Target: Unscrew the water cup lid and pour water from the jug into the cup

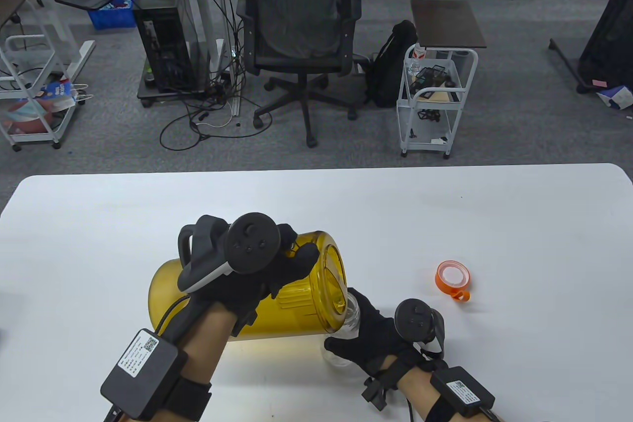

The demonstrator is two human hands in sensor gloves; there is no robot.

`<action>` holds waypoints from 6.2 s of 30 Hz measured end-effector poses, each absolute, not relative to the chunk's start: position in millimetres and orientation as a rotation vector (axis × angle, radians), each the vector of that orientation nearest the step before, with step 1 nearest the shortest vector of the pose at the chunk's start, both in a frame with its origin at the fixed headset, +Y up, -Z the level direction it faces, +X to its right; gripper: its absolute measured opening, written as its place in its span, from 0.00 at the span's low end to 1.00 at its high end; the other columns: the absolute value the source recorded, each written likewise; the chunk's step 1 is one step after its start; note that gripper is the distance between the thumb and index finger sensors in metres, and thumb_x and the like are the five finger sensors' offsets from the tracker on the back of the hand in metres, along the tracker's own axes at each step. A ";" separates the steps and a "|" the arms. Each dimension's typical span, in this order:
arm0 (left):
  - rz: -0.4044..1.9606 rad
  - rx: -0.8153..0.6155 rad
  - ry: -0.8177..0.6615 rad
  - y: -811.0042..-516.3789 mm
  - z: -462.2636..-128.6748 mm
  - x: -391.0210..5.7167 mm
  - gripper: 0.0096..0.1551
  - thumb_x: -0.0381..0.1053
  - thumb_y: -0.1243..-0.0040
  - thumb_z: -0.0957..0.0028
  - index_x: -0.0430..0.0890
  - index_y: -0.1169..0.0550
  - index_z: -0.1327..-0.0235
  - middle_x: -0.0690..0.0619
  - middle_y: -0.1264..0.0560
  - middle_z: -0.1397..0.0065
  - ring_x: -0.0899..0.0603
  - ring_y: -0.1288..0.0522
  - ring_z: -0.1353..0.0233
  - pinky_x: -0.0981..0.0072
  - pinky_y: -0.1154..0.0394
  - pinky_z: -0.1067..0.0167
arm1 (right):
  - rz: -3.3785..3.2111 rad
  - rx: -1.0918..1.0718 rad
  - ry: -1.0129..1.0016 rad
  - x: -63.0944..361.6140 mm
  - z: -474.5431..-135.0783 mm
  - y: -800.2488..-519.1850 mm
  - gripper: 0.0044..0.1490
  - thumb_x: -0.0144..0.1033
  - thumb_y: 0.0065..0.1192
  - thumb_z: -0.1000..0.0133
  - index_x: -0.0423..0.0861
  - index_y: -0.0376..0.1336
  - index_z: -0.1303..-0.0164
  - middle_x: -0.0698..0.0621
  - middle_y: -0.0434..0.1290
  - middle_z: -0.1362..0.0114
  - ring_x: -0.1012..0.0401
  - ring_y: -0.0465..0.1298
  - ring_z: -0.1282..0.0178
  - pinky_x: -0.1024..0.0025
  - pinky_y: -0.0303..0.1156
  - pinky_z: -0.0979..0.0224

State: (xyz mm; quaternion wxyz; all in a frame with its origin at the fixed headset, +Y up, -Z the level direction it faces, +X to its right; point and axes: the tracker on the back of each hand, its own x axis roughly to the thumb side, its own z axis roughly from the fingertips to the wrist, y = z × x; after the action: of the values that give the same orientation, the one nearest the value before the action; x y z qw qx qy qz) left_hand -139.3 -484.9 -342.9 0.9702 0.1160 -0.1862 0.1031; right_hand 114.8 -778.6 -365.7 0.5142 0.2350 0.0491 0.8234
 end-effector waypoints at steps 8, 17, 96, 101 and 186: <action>0.196 0.232 -0.374 -484.4 -343.0 -137.3 0.38 0.86 0.42 0.61 0.53 0.10 0.74 0.58 0.14 0.80 0.47 0.15 0.79 0.51 0.15 0.63 | 1.980 0.565 0.118 115.0 -365.8 -778.7 0.71 0.69 0.83 0.60 0.50 0.44 0.20 0.45 0.57 0.19 0.43 0.68 0.21 0.34 0.67 0.25; 0.200 0.224 -0.372 -485.2 -344.9 -138.5 0.38 0.85 0.43 0.62 0.53 0.10 0.74 0.58 0.14 0.80 0.47 0.15 0.79 0.50 0.15 0.63 | 1.985 0.567 0.116 115.2 -365.8 -778.8 0.71 0.69 0.83 0.60 0.50 0.44 0.20 0.45 0.56 0.19 0.43 0.68 0.21 0.34 0.67 0.25; 0.134 0.233 -0.391 -478.8 -342.5 -127.2 0.38 0.85 0.43 0.62 0.53 0.10 0.74 0.56 0.13 0.80 0.47 0.14 0.79 0.50 0.15 0.63 | 1.998 0.569 0.095 115.4 -364.8 -777.5 0.71 0.70 0.83 0.60 0.50 0.45 0.20 0.46 0.57 0.19 0.43 0.69 0.22 0.35 0.69 0.26; 0.128 0.235 -0.392 -478.6 -342.1 -125.9 0.38 0.85 0.43 0.62 0.53 0.10 0.74 0.56 0.13 0.80 0.47 0.14 0.79 0.50 0.15 0.63 | 1.999 0.568 0.095 115.5 -364.9 -777.5 0.71 0.70 0.83 0.60 0.50 0.45 0.20 0.46 0.58 0.19 0.43 0.69 0.22 0.35 0.69 0.26; 0.091 0.221 -0.389 -474.3 -340.7 -114.3 0.39 0.85 0.43 0.63 0.53 0.10 0.74 0.56 0.13 0.81 0.47 0.14 0.79 0.50 0.15 0.63 | 2.011 0.569 0.079 115.9 -364.9 -777.6 0.71 0.70 0.83 0.61 0.50 0.46 0.20 0.46 0.58 0.19 0.43 0.70 0.23 0.35 0.69 0.27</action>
State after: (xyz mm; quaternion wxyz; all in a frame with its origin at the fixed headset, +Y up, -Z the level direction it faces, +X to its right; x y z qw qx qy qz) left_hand -114.3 -474.3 -340.7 0.9740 0.1095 -0.1929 0.0451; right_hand 115.9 -777.6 -364.9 0.5014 0.2353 0.0326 0.8320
